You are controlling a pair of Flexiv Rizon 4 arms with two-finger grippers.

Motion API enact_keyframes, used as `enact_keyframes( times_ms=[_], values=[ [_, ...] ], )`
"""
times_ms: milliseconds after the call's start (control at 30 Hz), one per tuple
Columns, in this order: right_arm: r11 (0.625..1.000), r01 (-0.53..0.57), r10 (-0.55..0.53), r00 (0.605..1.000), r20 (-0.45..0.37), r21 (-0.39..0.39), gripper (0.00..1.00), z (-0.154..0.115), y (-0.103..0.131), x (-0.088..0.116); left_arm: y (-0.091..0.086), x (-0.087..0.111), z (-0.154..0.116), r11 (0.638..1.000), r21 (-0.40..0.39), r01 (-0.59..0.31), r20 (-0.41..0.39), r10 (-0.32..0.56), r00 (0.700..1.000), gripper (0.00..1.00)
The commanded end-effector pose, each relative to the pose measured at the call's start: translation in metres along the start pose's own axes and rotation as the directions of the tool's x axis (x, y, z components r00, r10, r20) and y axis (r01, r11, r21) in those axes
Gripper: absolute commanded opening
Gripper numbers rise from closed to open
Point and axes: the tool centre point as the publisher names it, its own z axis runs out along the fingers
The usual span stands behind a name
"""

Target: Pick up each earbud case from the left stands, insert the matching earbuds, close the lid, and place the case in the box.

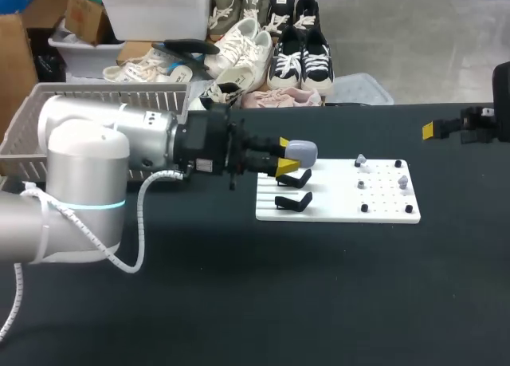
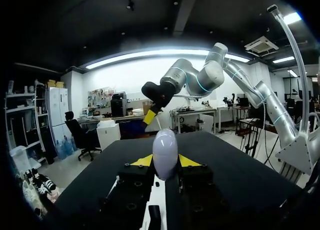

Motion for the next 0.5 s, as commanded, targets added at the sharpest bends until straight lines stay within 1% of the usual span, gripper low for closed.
enact_keyframes(
  times_ms=[33, 133, 233, 267, 300, 367, 500],
  values=[
    [0.999, 0.043, -0.043, 0.999, -0.008, 0.009, 1.0, -0.005, 0.008, 0.007, 0.009, 0.006, 0.004, 0.999, 0.036, 0.0, 0.022, -0.001, 1.0, 0.0],
    [0.994, 0.104, -0.103, 0.995, -0.009, 0.023, 1.0, -0.013, 0.024, 0.009, 0.01, 0.008, 0.008, 0.999, 0.038, -0.003, 0.026, 0.002, 1.0, 0.0],
    [0.976, 0.21, -0.21, 0.978, -0.007, 0.051, 1.0, -0.021, 0.05, 0.013, 0.011, 0.01, 0.012, 0.999, 0.038, -0.01, 0.024, 0.009, 1.0, 0.0],
    [0.974, 0.226, -0.226, 0.974, -0.003, 0.028, 1.0, -0.023, 0.06, 0.014, 0.011, 0.01, 0.013, 0.999, 0.037, -0.01, 0.027, 0.009, 1.0, 0.0],
    [0.97, 0.243, -0.243, 0.97, -0.001, 0.02, 1.0, -0.025, 0.07, 0.016, 0.012, 0.01, 0.014, 0.999, 0.035, -0.01, 0.03, 0.009, 1.0, 0.0],
    [0.951, 0.309, -0.309, 0.951, -0.018, 0.03, 1.0, -0.026, 0.088, 0.02, 0.013, 0.011, 0.015, 0.999, 0.033, -0.009, 0.034, 0.008, 0.999, 0.0],
    [0.926, 0.378, -0.378, 0.925, -0.032, 0.007, 1.0, -0.028, 0.12, 0.028, 0.014, 0.013, 0.016, 1.0, 0.016, -0.005, 0.035, 0.005, 0.999, 0.0]
  ],
)
